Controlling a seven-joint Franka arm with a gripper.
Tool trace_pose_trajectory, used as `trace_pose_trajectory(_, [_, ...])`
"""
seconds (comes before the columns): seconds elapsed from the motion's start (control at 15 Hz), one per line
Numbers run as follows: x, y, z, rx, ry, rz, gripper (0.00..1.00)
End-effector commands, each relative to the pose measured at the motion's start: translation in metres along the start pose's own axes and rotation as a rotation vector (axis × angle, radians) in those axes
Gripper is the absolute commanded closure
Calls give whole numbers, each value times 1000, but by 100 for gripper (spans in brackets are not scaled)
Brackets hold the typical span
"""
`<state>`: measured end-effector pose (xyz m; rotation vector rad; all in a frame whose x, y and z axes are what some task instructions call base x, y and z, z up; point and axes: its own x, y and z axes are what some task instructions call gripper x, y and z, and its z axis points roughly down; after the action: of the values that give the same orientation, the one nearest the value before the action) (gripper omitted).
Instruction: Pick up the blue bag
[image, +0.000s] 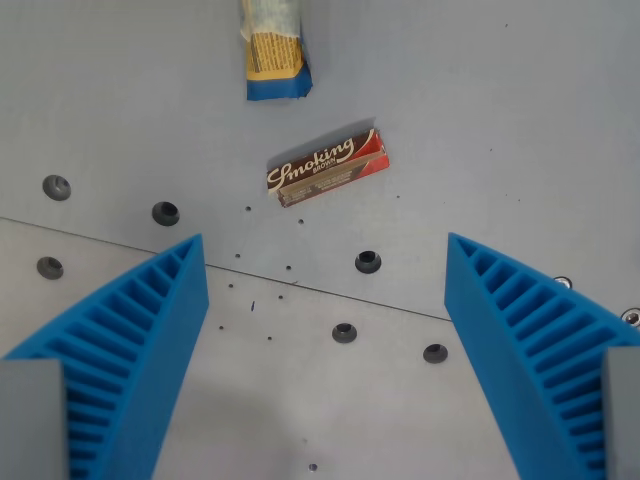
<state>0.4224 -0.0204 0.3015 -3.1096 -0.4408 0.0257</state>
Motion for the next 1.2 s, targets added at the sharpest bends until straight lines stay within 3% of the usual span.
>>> trace_pose_trajectory(0.07, [0,0,-3,-2,6,0,0])
trace_pose_trajectory(0.47, [3,0,4,-4,22,-12,0])
trace_pose_trajectory(1.2, [36,-7,55,3,100,-65,0])
